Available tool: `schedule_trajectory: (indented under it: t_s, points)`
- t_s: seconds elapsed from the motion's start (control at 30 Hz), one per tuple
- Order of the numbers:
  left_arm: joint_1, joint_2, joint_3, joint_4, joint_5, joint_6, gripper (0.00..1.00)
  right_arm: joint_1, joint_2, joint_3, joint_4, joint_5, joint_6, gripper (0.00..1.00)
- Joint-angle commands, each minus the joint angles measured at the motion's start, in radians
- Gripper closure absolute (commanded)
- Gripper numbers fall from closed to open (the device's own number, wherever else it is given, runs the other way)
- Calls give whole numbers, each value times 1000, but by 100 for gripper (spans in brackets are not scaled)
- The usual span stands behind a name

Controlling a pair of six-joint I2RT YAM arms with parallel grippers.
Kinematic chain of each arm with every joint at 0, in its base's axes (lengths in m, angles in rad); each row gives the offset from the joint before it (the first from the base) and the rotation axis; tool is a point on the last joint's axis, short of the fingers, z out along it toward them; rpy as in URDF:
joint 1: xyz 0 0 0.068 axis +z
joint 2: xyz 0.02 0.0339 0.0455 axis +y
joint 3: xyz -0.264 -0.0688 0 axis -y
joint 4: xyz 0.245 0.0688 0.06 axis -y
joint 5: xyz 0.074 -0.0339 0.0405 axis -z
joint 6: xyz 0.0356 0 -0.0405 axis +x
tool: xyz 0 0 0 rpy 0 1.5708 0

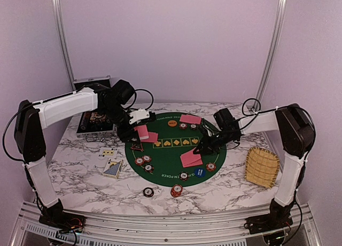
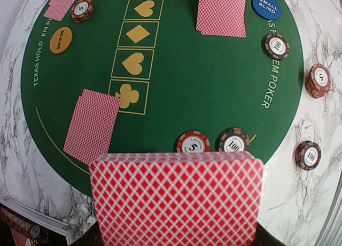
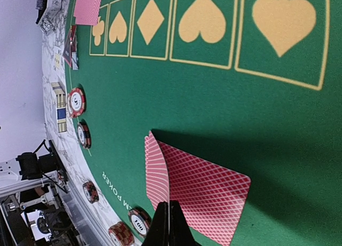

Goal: Distribute texas hold em gaming equipment

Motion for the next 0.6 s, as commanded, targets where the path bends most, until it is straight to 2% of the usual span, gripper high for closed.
schedule_trajectory:
  t_s: [0.0, 0.3, 0.47, 0.57]
  points:
    - [3, -24, 19, -16, 16, 8, 100, -10, -29, 5, -74, 94, -72, 100]
    - [3, -22, 21, -18, 20, 10, 100, -27, -32, 12, -120, 144, -109, 100]
    - [3, -22, 21, -19, 19, 14, 100, -27, -28, 33, -161, 185, -132, 91]
    - [3, -22, 18, -19, 23, 16, 100, -28, -32, 47, -188, 219, -147, 80]
